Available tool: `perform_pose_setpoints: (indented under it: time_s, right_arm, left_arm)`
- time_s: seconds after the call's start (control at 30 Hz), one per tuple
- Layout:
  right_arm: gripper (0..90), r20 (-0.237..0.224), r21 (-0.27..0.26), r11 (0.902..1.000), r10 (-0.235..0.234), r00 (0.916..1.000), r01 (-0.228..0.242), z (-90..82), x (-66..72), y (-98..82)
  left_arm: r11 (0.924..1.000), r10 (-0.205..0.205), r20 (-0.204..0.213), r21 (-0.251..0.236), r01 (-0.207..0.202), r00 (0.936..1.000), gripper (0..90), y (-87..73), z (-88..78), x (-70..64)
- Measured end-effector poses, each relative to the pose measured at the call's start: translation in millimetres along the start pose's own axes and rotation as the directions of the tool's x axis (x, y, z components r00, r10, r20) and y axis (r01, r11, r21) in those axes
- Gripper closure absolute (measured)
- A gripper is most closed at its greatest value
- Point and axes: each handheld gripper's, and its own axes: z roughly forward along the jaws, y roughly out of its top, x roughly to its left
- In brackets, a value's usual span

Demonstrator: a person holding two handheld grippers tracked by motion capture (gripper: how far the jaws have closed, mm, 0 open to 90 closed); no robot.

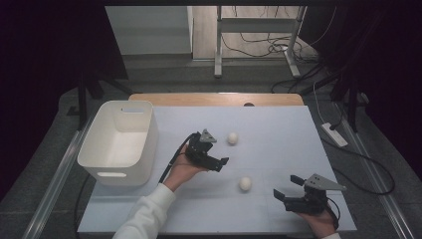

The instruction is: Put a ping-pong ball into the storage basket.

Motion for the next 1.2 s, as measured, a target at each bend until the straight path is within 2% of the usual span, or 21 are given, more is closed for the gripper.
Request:
perform_pose_setpoints:
  time_s: [0.2, 0.57, 1.2]
  right_arm:
    - [10.4, 0.0, 0.005, 1.0, 0.0, 1.0, 0.0, 0.4, 0.1, -0.1]
    - [10.4, 0.0, 0.004, 1.0, 0.002, 1.0, -0.002, 0.8, 0.1, 0.0]
    - [10.4, -0.005, -0.001, 1.0, 0.01, 0.9999, -0.01, 0.7, -1.1, 0.2]
  left_arm:
    - [0.9998, 0.015, -0.007, 0.012, -0.015, 0.9999, 4.7, 2.5, 5.0, 3.2]
    - [0.9999, 0.014, -0.016, 0.005, -0.014, 0.9998, 5.9, 6.7, 9.4, 8.8]
    - [0.9994, -0.004, -0.025, 0.034, 0.005, 0.9997, 5.9, 20.8, 32.0, 19.8]
